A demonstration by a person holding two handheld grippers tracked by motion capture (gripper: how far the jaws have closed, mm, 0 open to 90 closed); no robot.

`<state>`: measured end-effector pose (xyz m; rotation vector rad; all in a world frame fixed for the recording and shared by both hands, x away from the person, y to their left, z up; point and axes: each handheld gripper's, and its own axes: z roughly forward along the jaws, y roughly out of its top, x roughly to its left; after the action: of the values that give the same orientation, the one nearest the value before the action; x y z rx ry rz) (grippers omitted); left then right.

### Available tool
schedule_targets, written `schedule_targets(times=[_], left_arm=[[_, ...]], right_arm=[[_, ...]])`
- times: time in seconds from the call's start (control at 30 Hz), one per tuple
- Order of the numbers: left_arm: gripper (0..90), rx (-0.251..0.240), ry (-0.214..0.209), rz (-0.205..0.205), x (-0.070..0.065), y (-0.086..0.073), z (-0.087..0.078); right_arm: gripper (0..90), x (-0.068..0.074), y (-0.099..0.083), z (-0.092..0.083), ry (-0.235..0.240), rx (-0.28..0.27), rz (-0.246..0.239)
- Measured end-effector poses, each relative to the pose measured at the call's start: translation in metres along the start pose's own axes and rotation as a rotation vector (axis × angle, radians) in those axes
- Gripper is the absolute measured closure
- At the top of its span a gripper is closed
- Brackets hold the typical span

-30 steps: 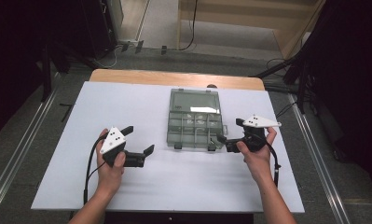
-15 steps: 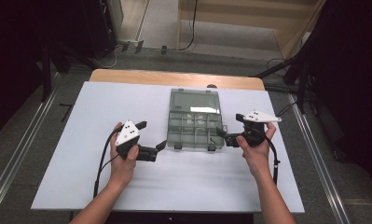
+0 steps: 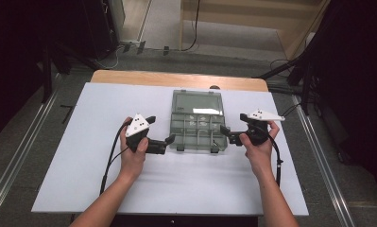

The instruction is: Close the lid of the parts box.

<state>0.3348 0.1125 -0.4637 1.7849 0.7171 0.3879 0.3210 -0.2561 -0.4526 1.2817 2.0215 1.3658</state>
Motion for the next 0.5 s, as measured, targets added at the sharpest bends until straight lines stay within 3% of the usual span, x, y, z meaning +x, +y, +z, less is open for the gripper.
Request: schedule_targets(times=[0.5], left_arm=[[0.0, 0.024, 0.000, -0.031, 0.013, 0.008, 0.026]], right_arm=[[0.0, -0.009, 0.005, 0.016, -0.013, 0.018, 0.019]])
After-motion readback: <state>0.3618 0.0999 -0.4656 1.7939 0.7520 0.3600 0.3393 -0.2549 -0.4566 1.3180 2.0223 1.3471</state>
